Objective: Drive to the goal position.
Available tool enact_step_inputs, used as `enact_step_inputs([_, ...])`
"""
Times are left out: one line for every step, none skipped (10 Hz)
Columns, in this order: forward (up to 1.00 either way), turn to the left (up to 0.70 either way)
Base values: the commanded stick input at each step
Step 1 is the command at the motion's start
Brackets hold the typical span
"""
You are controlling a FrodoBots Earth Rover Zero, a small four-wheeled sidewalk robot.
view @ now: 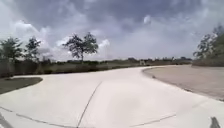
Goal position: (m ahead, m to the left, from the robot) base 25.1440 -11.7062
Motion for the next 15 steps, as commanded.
enact_step_inputs([0.70,0.00])
enact_step_inputs([0.70,0.00])
enact_step_inputs([0.70,0.00])
enact_step_inputs([0.70,0.00])
enact_step_inputs([0.70,0.00])
enact_step_inputs([0.70,0.00])
enact_step_inputs([0.70,0.00])
enact_step_inputs([0.70,0.00])
enact_step_inputs([0.70,0.00])
enact_step_inputs([0.70,0.00])
enact_step_inputs([0.70,0.00])
enact_step_inputs([0.70,0.00])
enact_step_inputs([0.70,0.00])
enact_step_inputs([0.70,0.00])
enact_step_inputs([0.70,0.00])
